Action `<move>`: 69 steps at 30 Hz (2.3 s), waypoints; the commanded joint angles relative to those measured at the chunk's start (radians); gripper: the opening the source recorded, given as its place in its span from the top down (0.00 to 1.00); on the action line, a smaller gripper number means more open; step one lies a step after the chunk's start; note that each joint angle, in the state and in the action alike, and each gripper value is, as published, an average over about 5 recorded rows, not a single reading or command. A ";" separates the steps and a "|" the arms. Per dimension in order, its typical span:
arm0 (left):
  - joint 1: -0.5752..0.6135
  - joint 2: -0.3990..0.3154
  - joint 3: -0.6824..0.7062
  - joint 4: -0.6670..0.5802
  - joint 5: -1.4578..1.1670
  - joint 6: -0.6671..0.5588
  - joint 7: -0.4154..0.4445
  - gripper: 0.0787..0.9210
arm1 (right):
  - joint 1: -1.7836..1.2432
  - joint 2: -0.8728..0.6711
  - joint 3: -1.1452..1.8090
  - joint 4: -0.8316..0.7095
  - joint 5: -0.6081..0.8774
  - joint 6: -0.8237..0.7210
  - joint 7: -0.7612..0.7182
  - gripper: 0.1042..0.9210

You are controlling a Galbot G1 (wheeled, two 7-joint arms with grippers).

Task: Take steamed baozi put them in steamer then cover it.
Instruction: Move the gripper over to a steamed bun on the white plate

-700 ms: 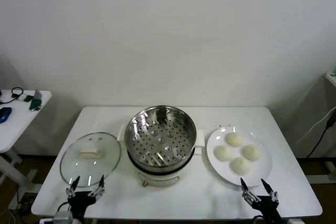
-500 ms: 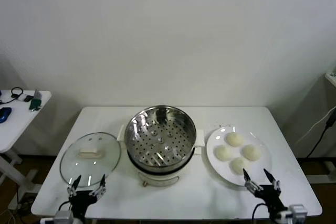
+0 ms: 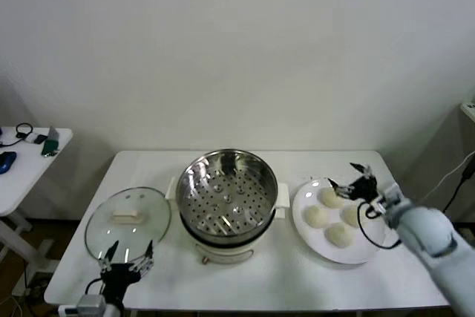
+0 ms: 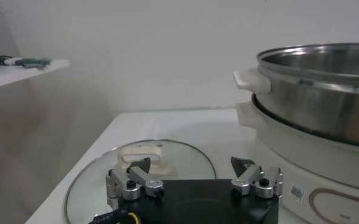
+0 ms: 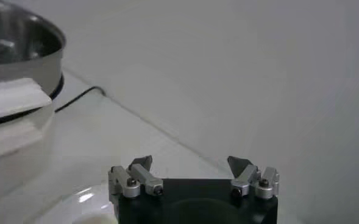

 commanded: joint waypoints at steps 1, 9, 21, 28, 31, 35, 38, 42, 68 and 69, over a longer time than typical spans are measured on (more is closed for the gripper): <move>0.000 -0.002 0.001 -0.005 0.002 -0.003 0.000 0.12 | 0.648 -0.223 -0.643 -0.171 -0.161 0.078 -0.371 0.12; -0.003 0.001 0.003 0.014 0.008 -0.016 0.000 0.12 | 1.106 -0.099 -1.134 -0.361 -0.200 0.292 -0.670 0.12; -0.007 0.003 -0.006 0.010 0.007 -0.011 0.007 0.12 | 1.154 0.166 -1.334 -0.480 -0.073 0.209 -0.696 0.12; -0.004 -0.005 -0.007 0.016 0.012 -0.019 0.008 0.12 | 1.042 0.271 -1.275 -0.578 -0.069 0.185 -0.670 0.12; -0.003 -0.009 -0.008 0.018 0.013 -0.021 0.008 0.12 | 0.993 0.309 -1.235 -0.632 -0.066 0.180 -0.654 0.12; -0.002 -0.013 -0.011 0.021 0.017 -0.024 0.008 0.12 | 0.927 0.356 -1.170 -0.703 -0.081 0.187 -0.640 0.12; 0.000 -0.017 -0.014 0.024 0.021 -0.024 0.010 0.12 | 0.888 0.384 -1.137 -0.747 -0.098 0.192 -0.637 0.12; 0.001 -0.020 -0.015 0.029 0.028 -0.024 0.012 0.12 | 0.855 0.402 -1.111 -0.779 -0.113 0.194 -0.638 0.12; -0.011 -0.017 -0.014 0.044 0.035 -0.031 0.023 0.12 | 0.791 0.431 -1.032 -0.859 -0.155 0.209 -0.607 0.25; -0.011 -0.017 -0.014 0.044 0.035 -0.032 0.023 0.12 | 0.795 0.430 -1.031 -0.855 -0.149 0.210 -0.607 0.25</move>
